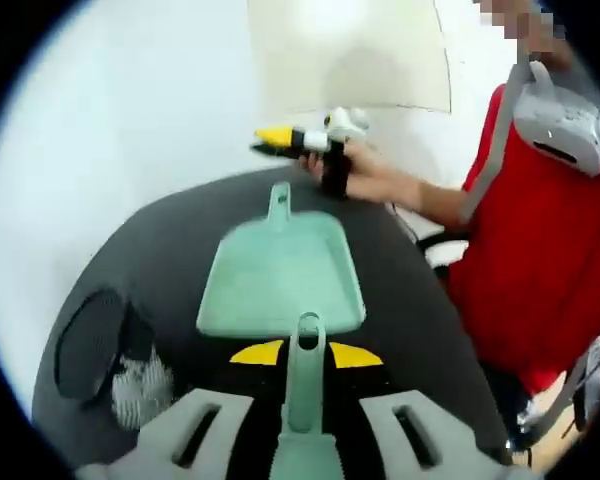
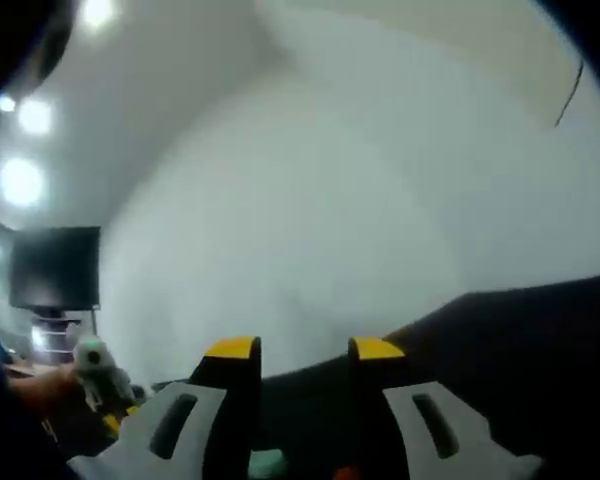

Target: Pick up the broom and sweep the trash on the tabletop into the dustpan.

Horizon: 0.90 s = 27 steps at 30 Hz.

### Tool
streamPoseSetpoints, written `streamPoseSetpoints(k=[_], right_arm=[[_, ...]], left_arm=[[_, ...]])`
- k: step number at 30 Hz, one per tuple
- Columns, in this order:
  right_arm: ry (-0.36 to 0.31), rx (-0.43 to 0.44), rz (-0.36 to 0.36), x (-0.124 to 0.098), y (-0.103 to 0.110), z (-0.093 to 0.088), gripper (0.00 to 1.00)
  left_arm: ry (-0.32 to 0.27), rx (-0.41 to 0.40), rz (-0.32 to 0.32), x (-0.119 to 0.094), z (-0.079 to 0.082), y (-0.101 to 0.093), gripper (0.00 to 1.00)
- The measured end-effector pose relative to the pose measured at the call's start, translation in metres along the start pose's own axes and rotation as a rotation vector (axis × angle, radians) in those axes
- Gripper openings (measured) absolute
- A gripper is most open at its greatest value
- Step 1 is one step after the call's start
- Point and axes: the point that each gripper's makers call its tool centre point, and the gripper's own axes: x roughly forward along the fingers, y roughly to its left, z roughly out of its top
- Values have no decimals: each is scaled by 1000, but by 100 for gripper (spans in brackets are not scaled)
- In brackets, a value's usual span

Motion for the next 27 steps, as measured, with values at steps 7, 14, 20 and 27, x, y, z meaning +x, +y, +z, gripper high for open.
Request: streamPoseSetpoints(k=[7, 14, 20, 27], right_arm=[[-5, 47, 16, 0, 1, 0, 36], [-9, 61, 21, 0, 3, 0, 36], [-20, 84, 23, 0, 2, 1, 36], [-37, 99, 32, -1, 4, 4, 36]], left_arm=[[-61, -11, 16, 28, 23, 8, 13], [-147, -57, 37, 37, 48, 20, 13], [-171, -47, 29, 50, 65, 23, 13], [-151, -33, 15, 64, 72, 28, 13]])
